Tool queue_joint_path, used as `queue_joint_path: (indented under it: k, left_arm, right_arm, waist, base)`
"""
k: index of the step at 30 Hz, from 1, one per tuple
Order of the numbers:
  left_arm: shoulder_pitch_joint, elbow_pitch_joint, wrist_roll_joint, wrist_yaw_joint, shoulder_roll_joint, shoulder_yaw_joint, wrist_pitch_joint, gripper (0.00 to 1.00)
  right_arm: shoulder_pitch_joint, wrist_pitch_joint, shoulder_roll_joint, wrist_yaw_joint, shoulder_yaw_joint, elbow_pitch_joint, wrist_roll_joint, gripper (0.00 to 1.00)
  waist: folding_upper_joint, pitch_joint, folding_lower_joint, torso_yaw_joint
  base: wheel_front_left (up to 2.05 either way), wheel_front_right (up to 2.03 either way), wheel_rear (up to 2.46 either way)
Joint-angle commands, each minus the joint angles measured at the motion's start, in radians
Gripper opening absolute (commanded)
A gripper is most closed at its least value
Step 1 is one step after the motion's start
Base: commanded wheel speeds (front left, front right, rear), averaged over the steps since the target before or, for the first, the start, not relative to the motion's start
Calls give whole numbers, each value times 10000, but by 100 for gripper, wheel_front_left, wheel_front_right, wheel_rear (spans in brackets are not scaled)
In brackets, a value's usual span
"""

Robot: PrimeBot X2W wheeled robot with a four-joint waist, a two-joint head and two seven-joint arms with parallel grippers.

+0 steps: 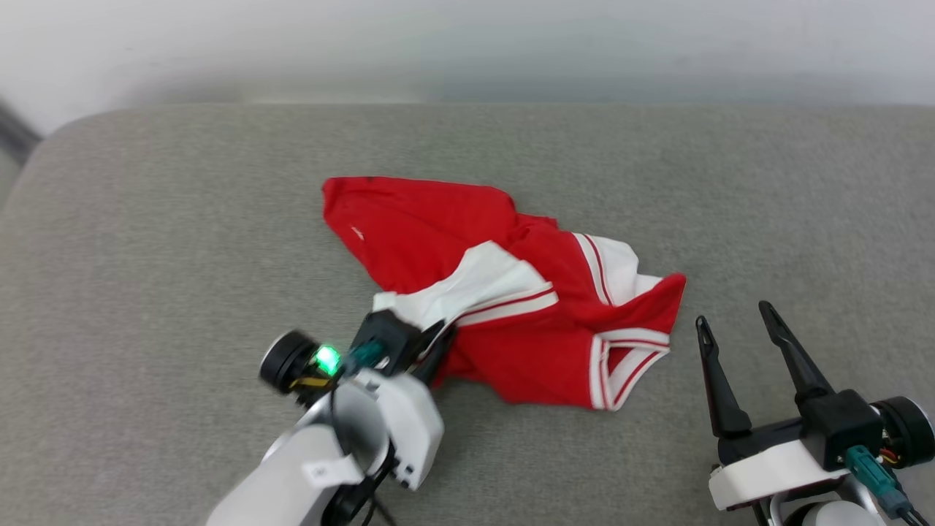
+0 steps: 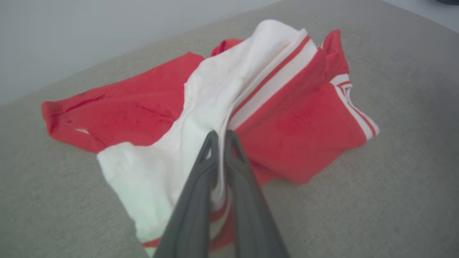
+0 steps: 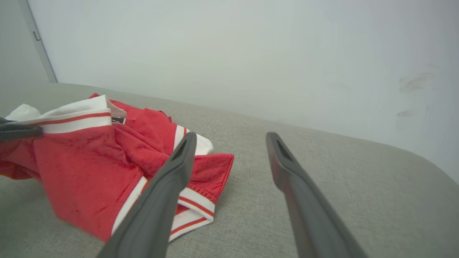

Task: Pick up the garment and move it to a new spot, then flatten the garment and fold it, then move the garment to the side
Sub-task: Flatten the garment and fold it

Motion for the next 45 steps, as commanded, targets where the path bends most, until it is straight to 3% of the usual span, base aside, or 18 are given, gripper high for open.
queue_joint_path:
  k: [1, 7, 10, 11, 12, 13, 22, 27, 31, 38, 45]
  left_arm:
    - [372, -168, -87, 127, 164, 114, -147, 0]
    - [1754, -474, -348, 441, 802, 239, -466, 0]
    - [2300, -396, -564, 366, 883, 185, -575, 0]
    - [2423, -317, -522, 386, 944, 126, -591, 65]
    - [2510, -220, -461, 398, 1001, 65, -627, 94]
    - [2572, -125, -452, 444, 1000, 50, -695, 100]
    - [2373, -462, -45, 1036, 878, 732, -2964, 100]
    - [2569, -1222, 206, 1432, 803, 1298, -3398, 100]
    - [2858, -2057, 532, 1635, 662, 1876, -3460, 100]
    - [3136, -2483, 1097, 1391, 411, 2337, -3446, 100]
    - [2972, -2438, 1438, 1039, -170, 2667, -3448, 100]
  right_arm:
    - [89, -23, 23, -3, 11, 44, -31, 100]
    - [201, -23, 22, -3, 20, 260, -64, 100]
    - [275, -23, 22, -3, -20, 367, -26, 100]
    - [305, -23, 22, -3, -27, 399, -14, 100]
    - [331, -23, 23, -3, -12, 445, -23, 100]
    - [336, -23, 23, -3, 4, 489, -37, 100]
    - [350, 82, 23, -3, -102, 597, -145, 100]
    - [135, 872, -123, -3, 210, 421, -119, 100]
    - [-393, 2666, -1107, -5, 1300, 282, 447, 100]
    - [-2495, 6699, -3235, -3, 3672, 437, 2636, 100]
    - [-4541, 9562, -4230, -5, 5312, 1385, 4392, 100]
  waist:
    - [0, -324, 0, 360]
    - [0, -637, 0, 668]
    - [0, -761, 0, 741]
    - [0, -805, 0, 756]
    - [0, -841, 0, 760]
    - [0, -868, 0, 764]
    - [0, -1130, 0, 847]
    - [0, -1197, 0, 981]
    - [0, -1152, 0, 1206]
    - [0, -759, 0, 1759]
    - [0, -312, 0, 2509]
  base:
    - [0, 0, 0]
    - [0, 0, 0]
    - [0, 0, 0]
    - [0, 0, 0]
    - [0, 0, 0]
    - [0, 0, 0]
    - [0, 0, 0]
    - [0, 0, 0]
    - [0, 0, 0]
    - [0, 0, 0]
    - [0, 0, 0]
